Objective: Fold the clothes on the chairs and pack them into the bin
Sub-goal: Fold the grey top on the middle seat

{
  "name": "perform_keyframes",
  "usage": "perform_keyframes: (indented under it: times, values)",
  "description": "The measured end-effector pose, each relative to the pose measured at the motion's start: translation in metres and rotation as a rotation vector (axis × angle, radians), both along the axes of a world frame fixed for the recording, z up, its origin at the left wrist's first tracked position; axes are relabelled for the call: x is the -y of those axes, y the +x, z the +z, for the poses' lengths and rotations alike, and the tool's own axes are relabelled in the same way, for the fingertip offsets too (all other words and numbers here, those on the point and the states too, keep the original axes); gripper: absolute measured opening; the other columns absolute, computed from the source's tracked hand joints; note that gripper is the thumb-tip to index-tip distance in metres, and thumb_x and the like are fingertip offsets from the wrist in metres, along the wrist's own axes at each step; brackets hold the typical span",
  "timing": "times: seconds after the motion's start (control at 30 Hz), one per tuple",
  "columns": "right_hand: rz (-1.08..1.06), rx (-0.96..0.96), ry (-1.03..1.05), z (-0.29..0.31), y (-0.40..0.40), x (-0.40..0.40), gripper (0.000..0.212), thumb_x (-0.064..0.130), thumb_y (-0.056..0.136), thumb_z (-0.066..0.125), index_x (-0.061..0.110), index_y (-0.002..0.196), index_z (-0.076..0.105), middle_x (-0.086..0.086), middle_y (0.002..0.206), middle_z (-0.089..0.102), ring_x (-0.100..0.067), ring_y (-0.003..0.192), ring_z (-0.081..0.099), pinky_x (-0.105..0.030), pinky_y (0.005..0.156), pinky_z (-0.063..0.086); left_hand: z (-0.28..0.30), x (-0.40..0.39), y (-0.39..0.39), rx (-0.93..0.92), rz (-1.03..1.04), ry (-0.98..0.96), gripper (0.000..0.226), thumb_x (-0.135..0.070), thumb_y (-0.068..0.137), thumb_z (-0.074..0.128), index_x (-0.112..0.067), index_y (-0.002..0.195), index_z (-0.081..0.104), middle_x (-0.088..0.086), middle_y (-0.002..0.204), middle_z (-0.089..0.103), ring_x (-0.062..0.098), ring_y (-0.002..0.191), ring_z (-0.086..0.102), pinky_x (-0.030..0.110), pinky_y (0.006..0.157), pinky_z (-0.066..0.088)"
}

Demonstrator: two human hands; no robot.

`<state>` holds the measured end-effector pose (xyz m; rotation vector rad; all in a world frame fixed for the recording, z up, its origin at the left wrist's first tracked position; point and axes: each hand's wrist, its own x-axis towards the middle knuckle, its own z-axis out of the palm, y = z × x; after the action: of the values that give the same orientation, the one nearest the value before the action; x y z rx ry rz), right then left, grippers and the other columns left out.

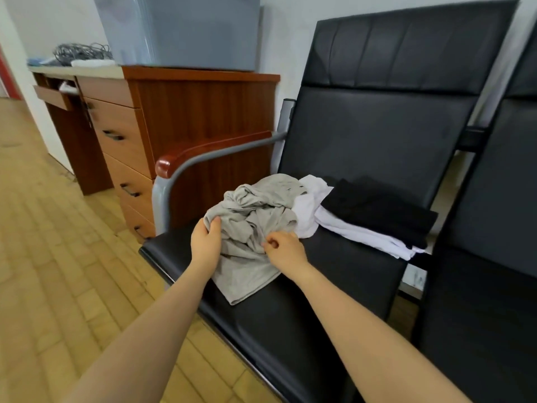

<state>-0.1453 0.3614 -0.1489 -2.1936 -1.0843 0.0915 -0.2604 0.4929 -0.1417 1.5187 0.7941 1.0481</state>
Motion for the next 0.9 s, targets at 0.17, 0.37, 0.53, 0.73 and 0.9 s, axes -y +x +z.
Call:
perform_keyframes:
  times: [0.17, 0.37, 0.53, 0.73, 0.9]
  values:
    - [-0.106, -0.667, 0.477, 0.033, -0.019, 0.028, 0.015, 0.014, 0.094, 0.047, 0.012, 0.085, 0.059, -0.008, 0.097, 0.057, -0.021, 0.094, 0.052, -0.022, 0.081, 0.044, 0.030, 0.021, -0.013, 0.131, 0.051, -0.122, 0.026, -0.031, 0.099, 0.042, -0.018, 0.114, 0.058, -0.001, 0.105, 0.060, 0.016, 0.099, 0.056, 0.030, 0.084, 0.041]
    - [-0.075, -1.454, 1.114, 0.100, -0.025, 0.072, 0.037, 0.018, 0.102, 0.035, 0.006, 0.134, 0.051, -0.015, 0.132, 0.056, -0.030, 0.128, 0.049, -0.036, 0.098, 0.042, 0.111, 0.054, -0.028, 0.270, -0.022, -0.167, 0.019, -0.031, 0.099, 0.041, -0.022, 0.106, 0.057, -0.008, 0.096, 0.061, 0.007, 0.089, 0.056, 0.025, 0.075, 0.042]
    - [-0.304, -1.051, 0.851, 0.132, -0.026, 0.105, 0.041, 0.026, 0.101, 0.039, 0.000, 0.128, 0.054, -0.016, 0.111, 0.065, -0.016, 0.072, 0.056, -0.030, 0.061, 0.046, 0.110, 0.092, -0.035, 0.052, -0.130, -0.005, 0.031, -0.026, 0.100, 0.039, -0.013, 0.121, 0.058, 0.003, 0.114, 0.062, 0.020, 0.105, 0.058, 0.037, 0.093, 0.048]
    - [-0.050, -0.077, -0.060, 0.078, -0.030, 0.175, 0.067, 0.076, 0.073, 0.052, 0.028, 0.119, 0.057, 0.009, 0.103, 0.060, -0.013, 0.093, 0.058, -0.027, 0.071, 0.043, 0.065, 0.138, -0.026, -0.277, -0.319, -0.036, 0.037, -0.029, 0.100, 0.045, -0.001, 0.121, 0.056, 0.015, 0.119, 0.059, 0.030, 0.111, 0.055, 0.041, 0.099, 0.043]
    - [-0.002, 0.000, -0.277, 0.037, -0.032, 0.228, 0.046, 0.058, 0.083, 0.062, 0.021, 0.064, 0.041, 0.009, 0.064, 0.045, -0.009, 0.064, 0.048, -0.019, 0.049, 0.027, 0.072, 0.189, 0.001, -0.347, -0.435, 0.143, 0.025, -0.029, 0.098, 0.048, -0.008, 0.084, 0.051, 0.005, 0.085, 0.053, 0.022, 0.086, 0.050, 0.032, 0.076, 0.039]
